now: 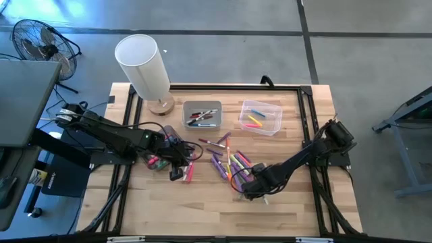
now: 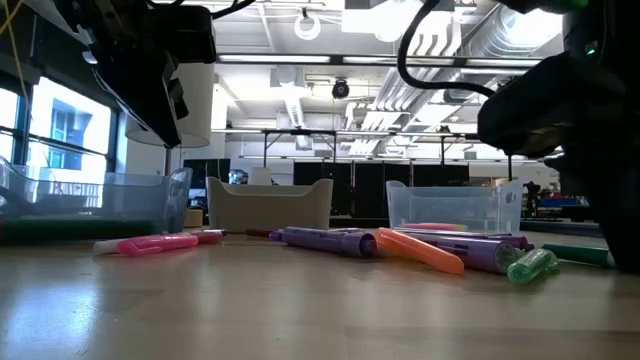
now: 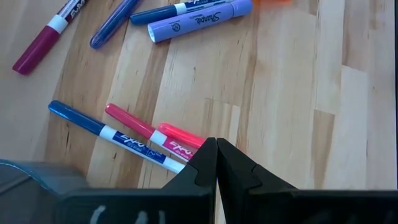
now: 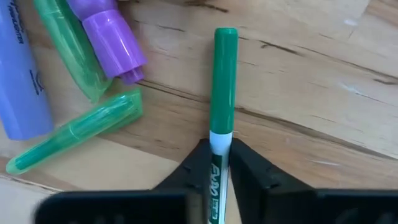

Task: Pick & Place Markers
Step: Put the green marker pen into the white bin

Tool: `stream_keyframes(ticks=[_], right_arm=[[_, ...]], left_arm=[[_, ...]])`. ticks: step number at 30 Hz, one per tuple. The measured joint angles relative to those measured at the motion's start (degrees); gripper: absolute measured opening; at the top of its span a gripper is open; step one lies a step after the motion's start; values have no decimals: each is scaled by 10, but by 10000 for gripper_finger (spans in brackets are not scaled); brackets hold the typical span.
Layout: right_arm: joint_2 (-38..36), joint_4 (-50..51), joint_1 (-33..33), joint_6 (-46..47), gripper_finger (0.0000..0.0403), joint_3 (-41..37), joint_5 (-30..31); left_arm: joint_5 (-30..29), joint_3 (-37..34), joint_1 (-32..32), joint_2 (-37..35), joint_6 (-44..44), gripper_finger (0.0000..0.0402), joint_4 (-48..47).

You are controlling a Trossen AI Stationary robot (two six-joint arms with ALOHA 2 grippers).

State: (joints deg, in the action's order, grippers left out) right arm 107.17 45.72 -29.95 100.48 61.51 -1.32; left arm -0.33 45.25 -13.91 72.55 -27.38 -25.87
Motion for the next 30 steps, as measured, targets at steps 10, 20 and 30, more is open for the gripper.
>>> stream_keyframes(ticks=[10,20,30], right_arm=[[-7,4,8,-17,22,6,17],[-98,60,0,10,23,4,102],[-242,15,53,-153,19,5,286]], left_arm=[[24,0,0,0,1,1,0],[24,0,0,0,7,1,1],[-12,0,0,0,15,1,37]])
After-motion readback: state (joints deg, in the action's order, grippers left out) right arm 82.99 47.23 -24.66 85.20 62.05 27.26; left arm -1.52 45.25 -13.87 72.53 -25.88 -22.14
